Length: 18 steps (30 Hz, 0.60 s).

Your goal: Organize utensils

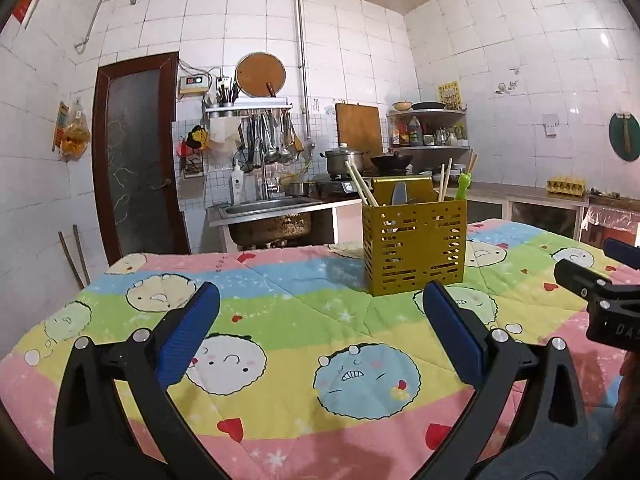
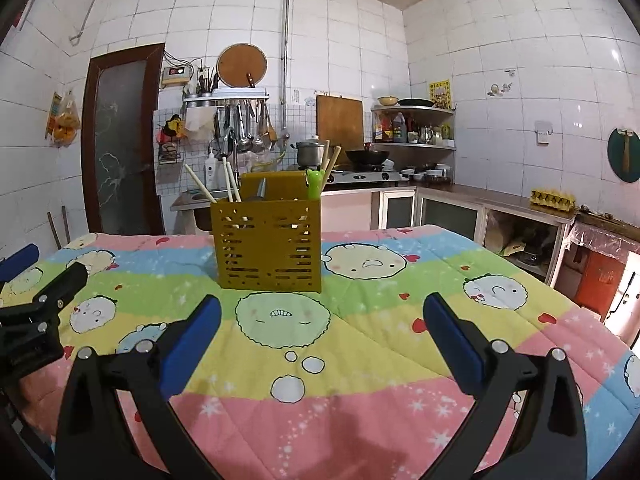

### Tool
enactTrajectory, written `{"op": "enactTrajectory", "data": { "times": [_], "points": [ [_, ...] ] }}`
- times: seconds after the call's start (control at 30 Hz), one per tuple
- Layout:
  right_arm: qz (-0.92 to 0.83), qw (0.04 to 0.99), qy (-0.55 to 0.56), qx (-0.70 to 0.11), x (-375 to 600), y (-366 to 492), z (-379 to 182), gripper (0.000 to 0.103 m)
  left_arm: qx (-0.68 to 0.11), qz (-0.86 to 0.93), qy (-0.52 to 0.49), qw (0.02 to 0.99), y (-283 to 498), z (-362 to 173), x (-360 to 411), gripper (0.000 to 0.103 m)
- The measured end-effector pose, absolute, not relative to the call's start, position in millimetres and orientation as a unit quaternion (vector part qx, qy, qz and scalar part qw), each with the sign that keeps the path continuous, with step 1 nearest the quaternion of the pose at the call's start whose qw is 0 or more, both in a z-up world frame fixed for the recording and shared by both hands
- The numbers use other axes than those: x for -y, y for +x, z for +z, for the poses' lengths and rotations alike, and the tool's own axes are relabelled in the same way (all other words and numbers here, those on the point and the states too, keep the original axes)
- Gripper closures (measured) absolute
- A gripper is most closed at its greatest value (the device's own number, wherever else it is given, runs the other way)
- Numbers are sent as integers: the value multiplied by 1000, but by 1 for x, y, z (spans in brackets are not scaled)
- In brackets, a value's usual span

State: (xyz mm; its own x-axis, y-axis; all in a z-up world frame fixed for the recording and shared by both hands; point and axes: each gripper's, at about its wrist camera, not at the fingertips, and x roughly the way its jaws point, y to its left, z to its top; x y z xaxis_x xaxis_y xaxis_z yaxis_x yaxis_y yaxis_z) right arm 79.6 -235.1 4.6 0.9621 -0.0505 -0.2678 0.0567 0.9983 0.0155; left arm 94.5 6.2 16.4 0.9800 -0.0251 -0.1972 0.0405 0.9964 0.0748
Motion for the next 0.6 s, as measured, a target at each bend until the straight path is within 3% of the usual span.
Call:
{"op": "enactTrajectory", "data": {
  "times": [0.6],
  "points": [
    [-29, 992, 20, -125, 237, 72, 5, 4, -120, -14, 10, 993, 102, 13, -18, 5]
  ]
}}
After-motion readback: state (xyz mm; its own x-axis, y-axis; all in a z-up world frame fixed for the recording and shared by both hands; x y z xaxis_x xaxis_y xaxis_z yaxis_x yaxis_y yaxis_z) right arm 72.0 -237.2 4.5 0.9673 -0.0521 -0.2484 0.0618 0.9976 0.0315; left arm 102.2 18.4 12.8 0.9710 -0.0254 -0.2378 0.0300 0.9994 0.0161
